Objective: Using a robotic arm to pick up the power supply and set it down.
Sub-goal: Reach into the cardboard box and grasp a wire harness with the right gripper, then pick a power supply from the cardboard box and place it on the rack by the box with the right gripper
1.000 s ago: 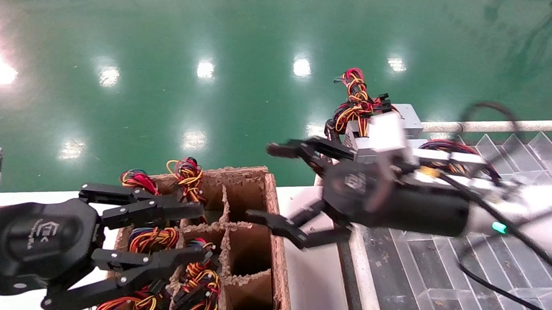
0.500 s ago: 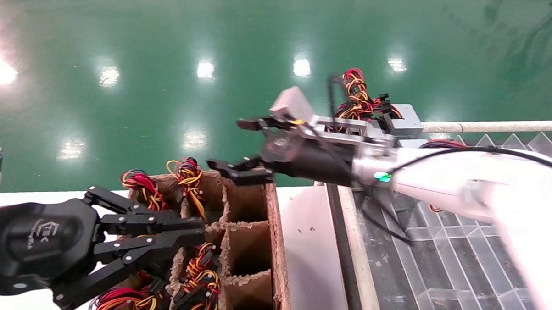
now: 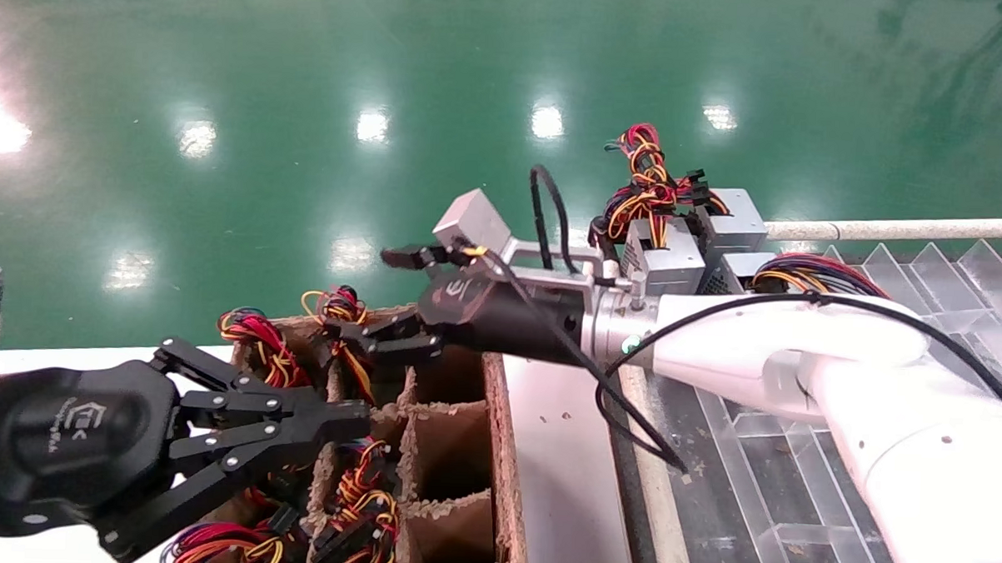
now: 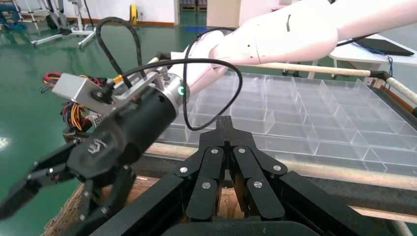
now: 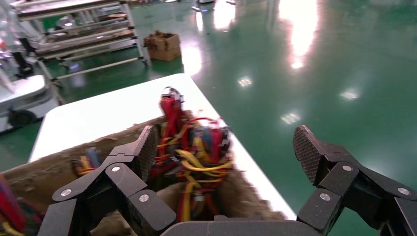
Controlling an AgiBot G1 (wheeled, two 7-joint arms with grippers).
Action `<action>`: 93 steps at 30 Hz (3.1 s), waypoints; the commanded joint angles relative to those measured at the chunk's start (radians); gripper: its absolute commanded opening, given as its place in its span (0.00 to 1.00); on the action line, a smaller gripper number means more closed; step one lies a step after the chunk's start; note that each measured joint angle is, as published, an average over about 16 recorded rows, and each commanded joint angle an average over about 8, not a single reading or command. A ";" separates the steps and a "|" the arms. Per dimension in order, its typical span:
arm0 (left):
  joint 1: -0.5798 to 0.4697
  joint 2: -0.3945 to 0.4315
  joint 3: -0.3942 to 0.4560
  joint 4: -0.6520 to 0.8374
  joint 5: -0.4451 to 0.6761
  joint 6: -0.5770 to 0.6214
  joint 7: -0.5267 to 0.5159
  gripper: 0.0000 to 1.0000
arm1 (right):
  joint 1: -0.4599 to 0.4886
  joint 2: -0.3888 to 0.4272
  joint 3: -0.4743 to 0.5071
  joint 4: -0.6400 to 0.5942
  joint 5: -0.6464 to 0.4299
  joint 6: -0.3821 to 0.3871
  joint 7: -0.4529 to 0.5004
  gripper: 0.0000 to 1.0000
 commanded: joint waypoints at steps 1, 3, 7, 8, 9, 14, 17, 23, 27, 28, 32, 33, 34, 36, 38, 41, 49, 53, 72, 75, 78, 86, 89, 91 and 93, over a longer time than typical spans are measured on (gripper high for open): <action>0.000 0.000 0.000 0.000 0.000 0.000 0.000 0.00 | -0.013 -0.001 -0.019 0.023 0.012 0.001 0.015 0.19; 0.000 0.000 0.000 0.000 0.000 0.000 0.000 0.00 | -0.023 -0.002 -0.045 0.048 0.027 0.018 0.029 0.04; 0.000 0.000 0.000 0.000 0.000 0.000 0.000 0.00 | -0.036 -0.002 -0.100 0.089 0.061 0.060 0.054 0.00; 0.000 0.000 0.000 0.000 0.000 0.000 0.000 0.00 | -0.038 -0.002 -0.115 0.098 0.070 0.070 0.060 0.00; 0.000 0.000 0.000 0.000 0.000 0.000 0.000 0.00 | -0.040 -0.001 -0.128 0.105 0.078 0.080 0.064 0.00; 0.000 0.000 0.000 0.000 0.000 0.000 0.000 0.00 | -0.042 0.000 -0.191 0.127 0.122 0.122 0.080 0.00; 0.000 0.000 0.000 0.000 0.000 0.000 0.000 0.00 | -0.043 0.001 -0.225 0.133 0.149 0.138 0.085 0.00; 0.000 0.000 0.000 0.000 0.000 0.000 0.000 0.00 | -0.043 0.002 -0.285 0.137 0.198 0.160 0.087 0.00; 0.000 0.000 0.000 0.000 0.000 0.000 0.000 0.00 | -0.039 0.003 -0.318 0.133 0.227 0.170 0.082 0.00; 0.000 0.000 0.000 0.000 0.000 0.000 0.000 0.00 | -0.038 0.003 -0.325 0.132 0.235 0.172 0.081 0.00; 0.000 0.000 0.000 0.000 0.000 0.000 0.000 0.00 | -0.034 0.004 -0.353 0.127 0.263 0.178 0.074 0.00; 0.000 0.000 0.000 0.000 0.000 0.000 0.000 0.00 | -0.033 0.004 -0.359 0.126 0.270 0.180 0.073 0.00; 0.000 0.000 0.000 0.000 0.000 0.000 0.000 0.00 | -0.032 0.004 -0.365 0.124 0.277 0.181 0.071 0.00; 0.000 0.000 0.000 0.000 0.000 0.000 0.000 0.00 | -0.031 0.004 -0.376 0.121 0.291 0.182 0.068 0.00; 0.000 0.000 0.000 0.000 0.000 0.000 0.000 0.00 | -0.029 0.005 -0.386 0.117 0.307 0.180 0.066 0.00; 0.000 0.000 0.000 0.000 0.000 0.000 0.000 0.00 | -0.026 0.006 -0.396 0.110 0.333 0.172 0.065 0.00; 0.000 0.000 0.000 0.000 0.000 0.000 0.000 0.00 | -0.005 0.012 -0.414 0.083 0.397 0.111 0.059 0.00; 0.000 0.000 0.000 0.000 0.000 0.000 0.000 0.00 | 0.014 0.019 -0.410 0.061 0.431 0.048 0.051 0.00; 0.000 0.000 0.000 0.000 0.000 0.000 0.000 0.00 | 0.267 0.131 -0.360 -0.020 0.514 -0.333 -0.040 0.00; 0.000 0.000 0.000 0.000 0.000 0.000 0.000 0.00 | 0.323 0.169 -0.366 0.009 0.505 -0.346 -0.046 0.00; 0.000 0.000 0.000 0.000 0.000 0.000 0.000 0.00 | 0.373 0.211 -0.376 0.049 0.495 -0.350 -0.041 0.00; 0.000 0.000 0.000 0.000 0.000 0.000 0.000 0.00 | 0.471 0.378 -0.420 0.208 0.495 -0.359 0.019 0.00; 0.000 0.000 0.000 0.000 0.000 0.000 0.000 0.00 | 0.497 0.463 -0.441 0.268 0.500 -0.357 0.050 0.00; 0.000 0.000 0.000 0.000 0.000 0.000 0.000 0.00 | 0.509 0.521 -0.454 0.300 0.502 -0.355 0.069 0.00; 0.000 0.000 0.000 0.000 0.000 0.000 0.000 0.00 | 0.516 0.578 -0.467 0.328 0.504 -0.353 0.085 0.00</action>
